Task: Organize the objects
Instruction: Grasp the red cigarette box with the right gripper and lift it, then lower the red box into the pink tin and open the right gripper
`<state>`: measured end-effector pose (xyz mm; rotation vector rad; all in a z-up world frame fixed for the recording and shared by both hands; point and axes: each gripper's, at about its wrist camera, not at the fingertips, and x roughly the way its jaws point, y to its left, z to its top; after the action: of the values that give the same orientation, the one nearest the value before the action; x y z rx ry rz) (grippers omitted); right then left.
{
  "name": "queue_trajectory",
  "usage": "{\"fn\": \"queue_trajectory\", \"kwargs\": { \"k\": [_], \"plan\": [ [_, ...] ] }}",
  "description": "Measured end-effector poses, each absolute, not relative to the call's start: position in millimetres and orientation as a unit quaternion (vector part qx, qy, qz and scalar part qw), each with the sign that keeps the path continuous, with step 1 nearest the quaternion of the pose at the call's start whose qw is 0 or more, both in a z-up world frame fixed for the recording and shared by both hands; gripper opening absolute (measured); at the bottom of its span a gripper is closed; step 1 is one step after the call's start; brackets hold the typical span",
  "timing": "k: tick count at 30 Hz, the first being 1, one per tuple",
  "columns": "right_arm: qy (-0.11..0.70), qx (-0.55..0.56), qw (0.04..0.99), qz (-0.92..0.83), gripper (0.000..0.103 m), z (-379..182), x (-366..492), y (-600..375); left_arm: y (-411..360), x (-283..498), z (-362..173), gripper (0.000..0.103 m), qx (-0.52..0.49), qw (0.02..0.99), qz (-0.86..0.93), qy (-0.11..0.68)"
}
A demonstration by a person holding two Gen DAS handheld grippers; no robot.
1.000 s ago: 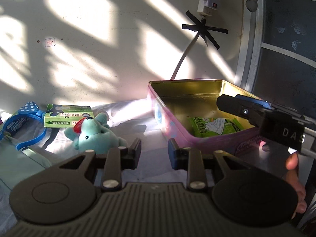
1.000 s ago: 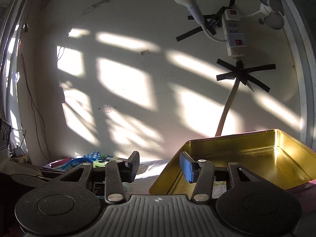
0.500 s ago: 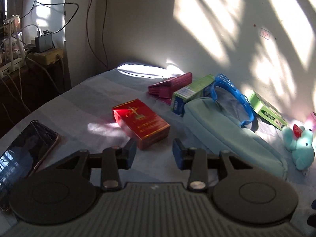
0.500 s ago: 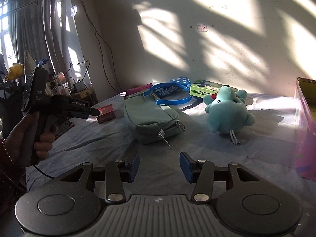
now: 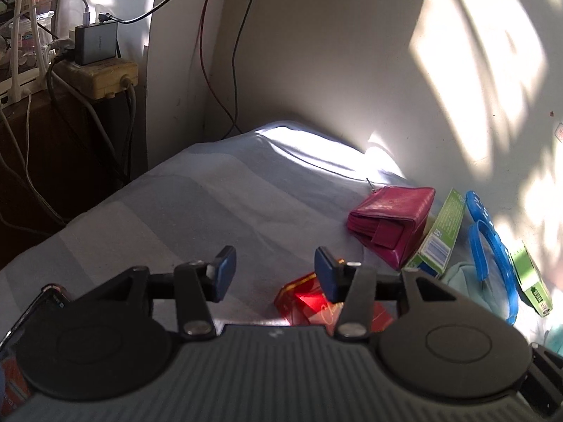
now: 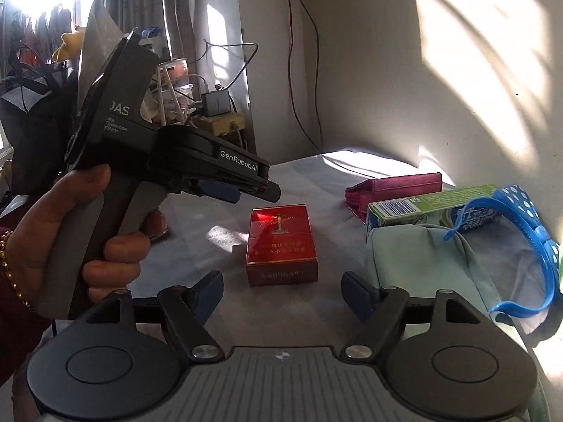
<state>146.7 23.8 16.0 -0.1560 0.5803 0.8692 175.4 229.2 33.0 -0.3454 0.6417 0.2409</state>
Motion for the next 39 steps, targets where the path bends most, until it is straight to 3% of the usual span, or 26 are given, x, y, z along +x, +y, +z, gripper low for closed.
{"fn": "queue_trajectory", "kwargs": {
  "k": [3, 5, 7, 12, 23, 34, 39],
  "plan": [
    [0.303, -0.075, 0.854, 0.417, 0.076, 4, 171, 44, 226, 177, 26, 0.053, -0.171, 0.926, 0.101, 0.321],
    [0.304, -0.083, 0.853, 0.416, 0.067, -1, 175, 52, 222, 177, 24, 0.052, -0.165, 0.93, 0.089, 0.317],
    [0.295, -0.112, 0.859, 0.404, 0.055, -1, 166, 56, 216, 173, 25, 0.038, -0.168, 0.931, 0.066, 0.317],
    [0.292, -0.131, 0.861, 0.395, 0.054, 0, 131, 26, 188, 143, 24, 0.038, -0.17, 0.93, 0.037, 0.325],
    [0.272, -0.116, 0.887, 0.354, 0.054, -1, -6, -139, 41, 23, 23, 0.039, -0.102, 0.935, -0.112, 0.321],
    [0.136, -0.064, 0.97, 0.192, 0.054, 37, -39, -258, -109, 32, 106, 0.041, 0.025, 0.939, -0.245, 0.238],
    [0.121, -0.043, 0.985, 0.116, 0.054, 49, -17, -314, -181, 63, 121, 0.041, 0.05, 0.929, -0.294, 0.22]
  ]
}}
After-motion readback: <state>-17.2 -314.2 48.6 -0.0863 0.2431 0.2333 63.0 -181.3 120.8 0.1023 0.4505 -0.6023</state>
